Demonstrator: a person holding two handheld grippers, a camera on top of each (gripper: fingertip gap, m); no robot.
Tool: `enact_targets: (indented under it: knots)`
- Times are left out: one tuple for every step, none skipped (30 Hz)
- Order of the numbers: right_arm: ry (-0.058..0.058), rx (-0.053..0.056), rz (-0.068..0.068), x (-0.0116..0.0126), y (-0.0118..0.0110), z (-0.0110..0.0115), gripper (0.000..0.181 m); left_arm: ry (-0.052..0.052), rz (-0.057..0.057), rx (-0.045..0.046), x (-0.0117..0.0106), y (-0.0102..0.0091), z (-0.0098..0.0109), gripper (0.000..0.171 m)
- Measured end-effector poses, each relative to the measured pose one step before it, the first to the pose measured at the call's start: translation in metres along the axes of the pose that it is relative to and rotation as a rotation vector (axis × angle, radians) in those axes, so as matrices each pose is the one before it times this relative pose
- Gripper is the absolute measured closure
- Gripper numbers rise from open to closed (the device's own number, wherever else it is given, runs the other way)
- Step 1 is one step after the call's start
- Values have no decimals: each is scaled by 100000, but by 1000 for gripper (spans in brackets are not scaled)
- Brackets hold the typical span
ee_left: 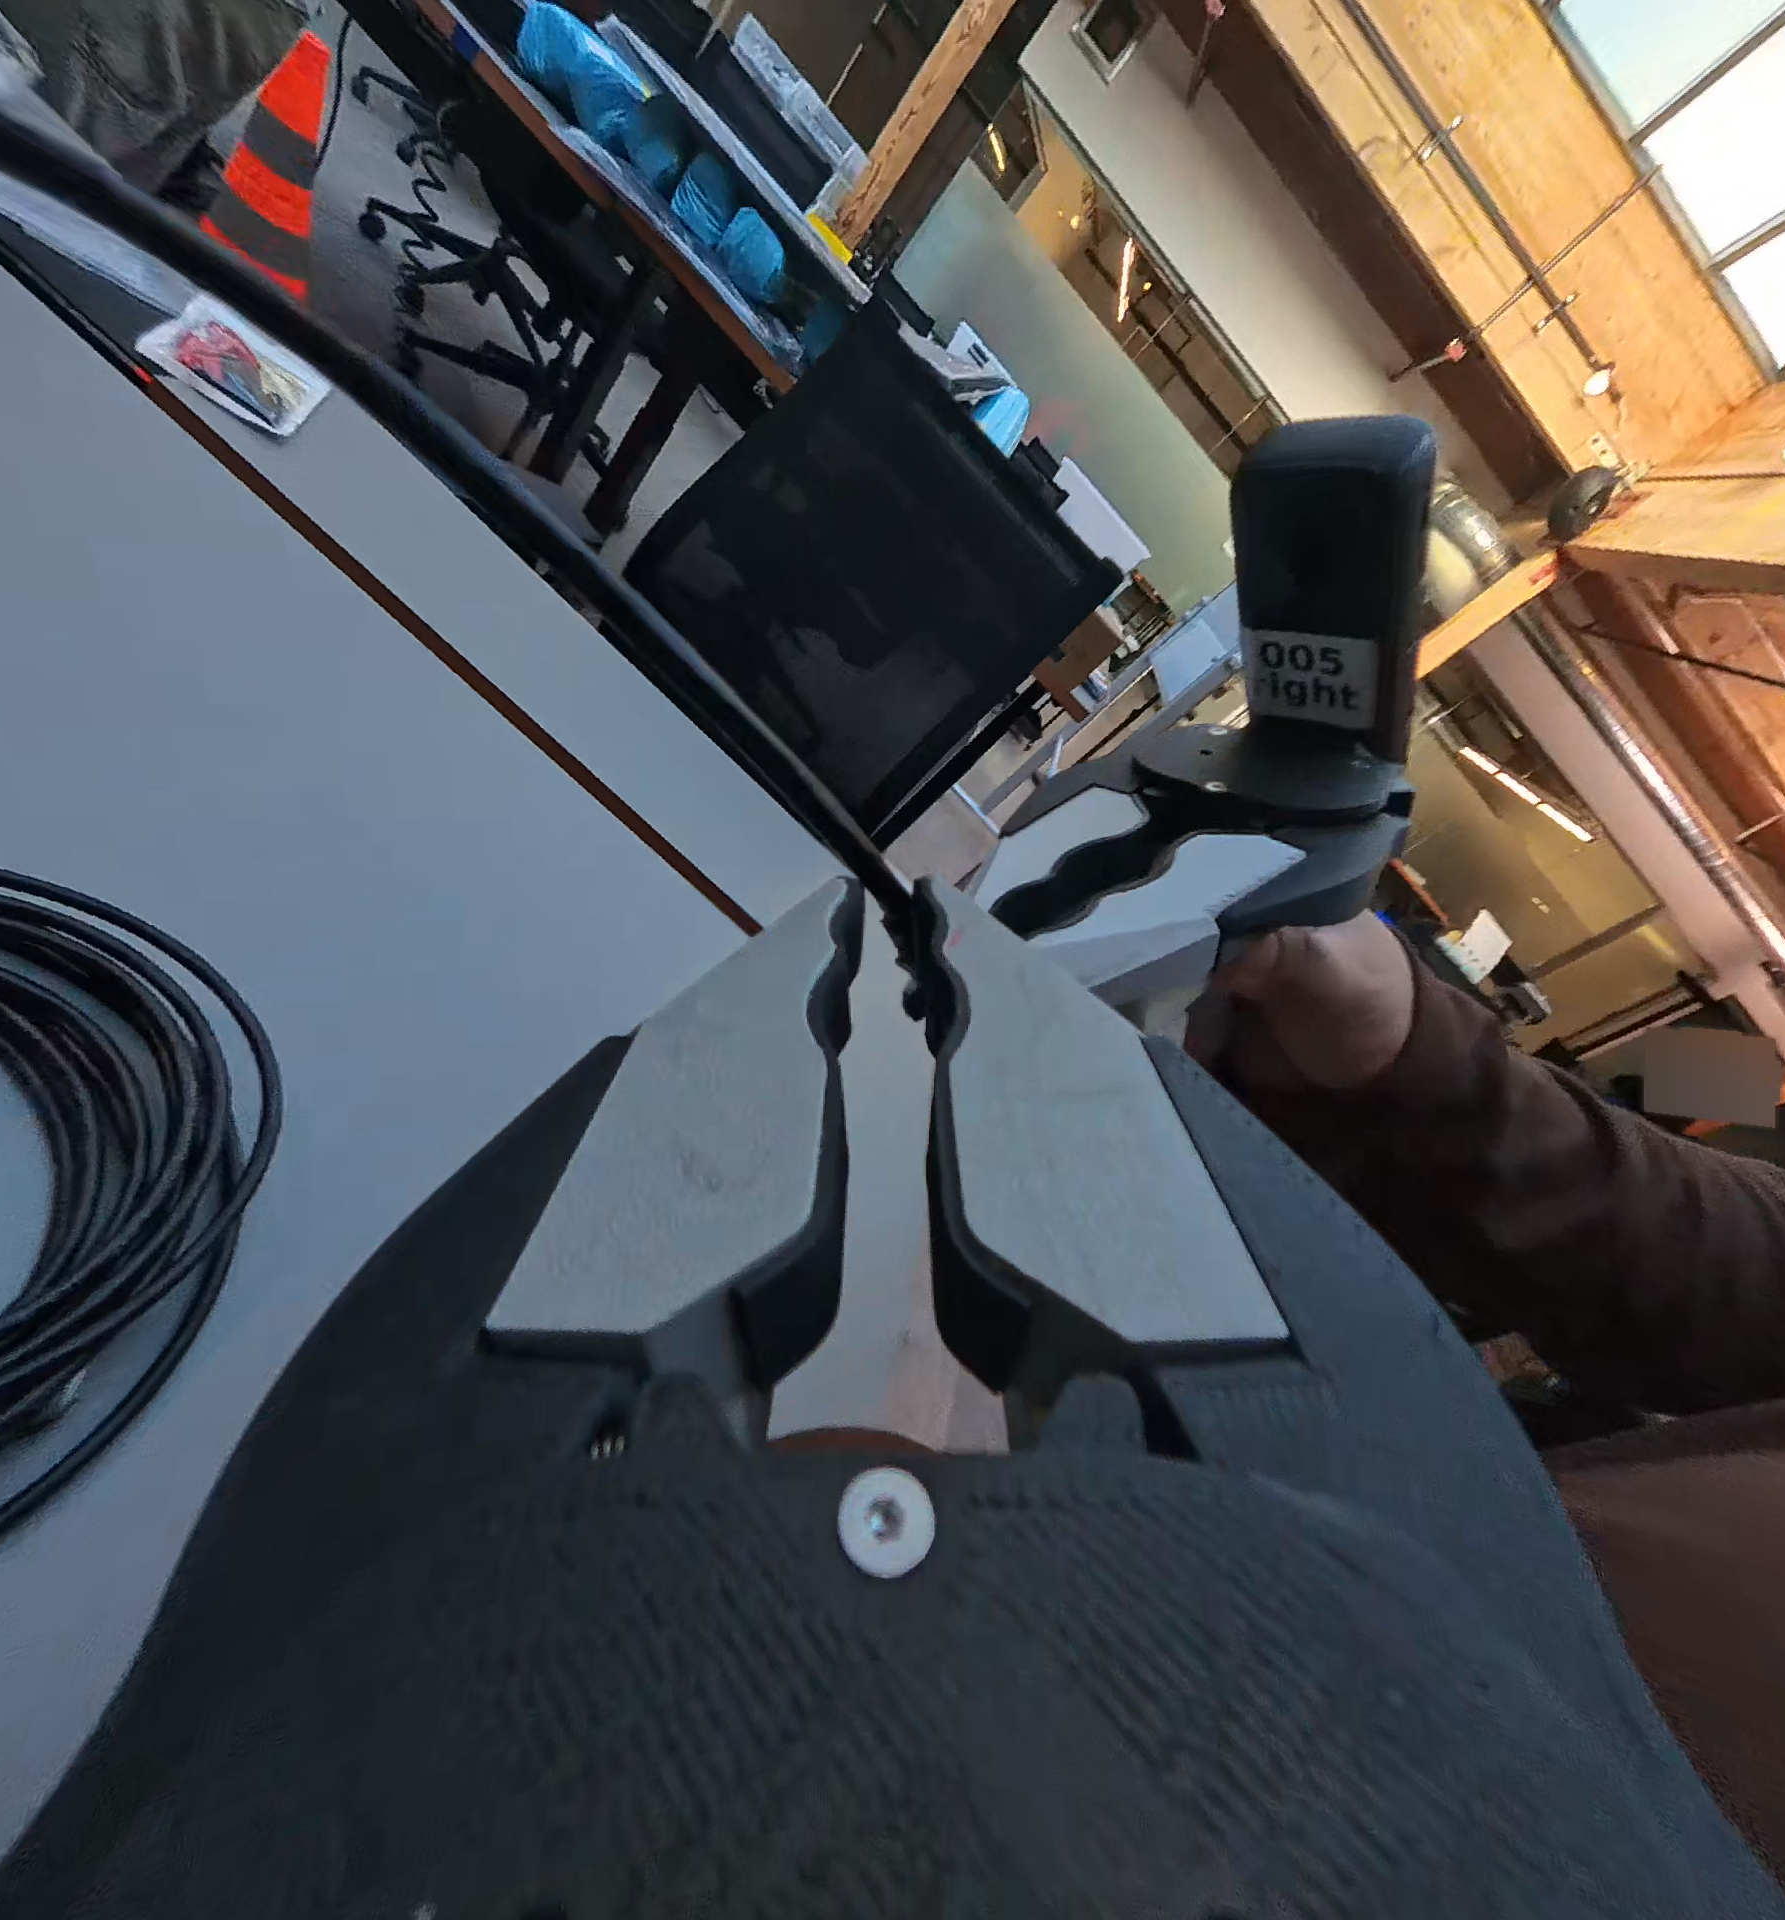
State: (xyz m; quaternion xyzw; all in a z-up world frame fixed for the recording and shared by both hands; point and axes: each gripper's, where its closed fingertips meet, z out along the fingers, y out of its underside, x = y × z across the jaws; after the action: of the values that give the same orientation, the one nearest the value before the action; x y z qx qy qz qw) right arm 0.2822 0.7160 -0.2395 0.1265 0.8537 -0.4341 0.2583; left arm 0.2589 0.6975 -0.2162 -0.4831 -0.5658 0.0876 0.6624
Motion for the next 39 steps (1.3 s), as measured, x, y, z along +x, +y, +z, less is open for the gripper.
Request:
enact_targets:
  knots:
    - [-128, -418, -873, -202, -89, -60, 172, -2171, 4232, -1516, 74, -113, -295, 165]
    - [149, -279, -686, -182, -53, -83, 172, -2714, 6546, -1981, 85, -151, -369, 166]
    - [-81, -377, -416, -197, -27, -106, 172, -2968, 8768, -1933, 113, -322, -461, 167]
    - [-409, -258, -336, -210, -31, -139, 172, -2057, 10379, -1605, 269, -572, -525, 162]
    - [-307, -81, -328, -160, -65, -172, 172, -719, 11312, -2183, 360, -715, -518, 153]
    - [-423, -362, -298, -134, -41, -179, 172, 952, 12814, -3266, 520, -746, -466, 143]
    - [-810, -585, -383, -165, -7, -156, 172, 3542, 14898, -4740, 838, -615, -371, 135]
    - [-998, -679, -467, -193, -8, -136, 172, 4139, 15584, -5526, 803, -502, -275, 132]
    - [-1165, -991, -445, -216, 33, -96, 172, 2871, 14501, -5296, 483, -468, -152, 128]
    - [-1111, -1209, -567, -220, 38, -54, 172, 3563, 13163, -4929, 455, -383, 0, 121]
    - [-1251, -1378, -856, -264, 60, -36, 172, 2475, 12302, -4827, 183, -241, 152, 120]
    - [-1242, -1403, -1295, -319, 41, -31, 171, 624, 10951, -3930, -160, -232, 303, 120]
    - [-580, -1194, -1582, -243, -4, -58, 172, 1353, 9375, -2773, -19, -200, 436, 120]
    - [-124, -1080, -1307, -162, -35, -92, 172, 2006, 7600, -3224, 122, 15, 583, 121]
    - [-256, -767, -958, -152, -93, -147, 172, 1981, 5315, -3627, 195, 185, 654, 122]
    - [-251, -122, -842, -142, -193, -223, 172, 1866, 2909, -2927, 288, 216, 664, 126]
    - [-148, 335, -701, -126, -254, -285, 171, 3556, 1374, -1971, 665, 176, 575, 137]
    - [108, -28, -514, -44, -176, -309, 171, 4021, 147, -254, 833, -19, 421, 156]
    - [950, -980, -530, 96, 24, -293, 172, -1212, -1692, 1759, 104, -276, 291, 157]
    - [1236, -1160, -550, 153, 140, -228, 171, -2203, -2427, 1421, -121, -126, 204, 159]
    - [493, -621, -29, 66, 137, -177, 171, -741, -3712, 1777, 20, -147, 147, 158]
    - [323, -238, 586, 111, 107, -150, 171, -570, -4913, 1519, -5, -102, 171, 158]
    - [496, 305, 890, 188, 50, -163, 171, -1141, -4981, 1352, -57, -32, 195, 158]
    - [478, 1123, 1226, 227, -78, -184, 171, -2187, -4812, 1555, -187, 24, 189, 158]
    - [270, 1772, 1614, 235, -193, -193, 171, -2437, -5728, 1928, -250, 20, 149, 159]
    - [746, 2145, 1731, 342, -241, -229, 171, -2252, -7142, 2240, -357, 67, 98, 159]
    - [1585, 2352, 1489, 475, -259, -299, 172, -2382, -7981, 1441, -543, 338, 76, 159]
    - [1891, 2170, 1068, 536, -208, -363, 170, -2878, -7978, 1088, -813, 567, 17, 159]
    - [2345, 1637, 775, 650, -72, -401, 164, -3314, -8448, 1902, -1034, 581, -122, 159]
    - [2740, 878, 518, 733, 99, -391, 161, -2446, -9023, 2405, -1029, 555, -260, 159]
    - [2517, -67, 201, 689, 302, -352, 160, -2367, -8846, 2304, -1019, 522, -399, 159]
    - [1957, -1054, -415, 528, 497, -271, 159, -2172, -8492, 2397, -936, 414, -492, 159]
    - [2388, -2121, -1528, 460, 733, -109, 157, -317, -8524, 2803, -633, 277, -536, 158]
    - [3009, -3714, -2135, 430, 1039, 139, 157, 982, -7213, 3202, -341, 132, -543, 158]
    - [2528, -4908, -1640, 280, 1242, 444, 158, 1006, -4642, 2517, -180, 168, -479, 159]
    - [1648, -3901, -712, 66, 1062, 697, 156, -513, -1858, 1090, -239, 294, -356, 159]
    - [-573, -1575, 335, -324, 645, 888, 152, -455, 727, -58, -55, 394, -174, 159]
    - [-2946, 173, 1667, -673, 270, 1002, 149, 226, 1058, -698, 190, 401, 71, 159]
    - [-4077, 1114, 2511, -801, 21, 1090, 145, 1124, 14, -955, 445, 355, 308, 159]
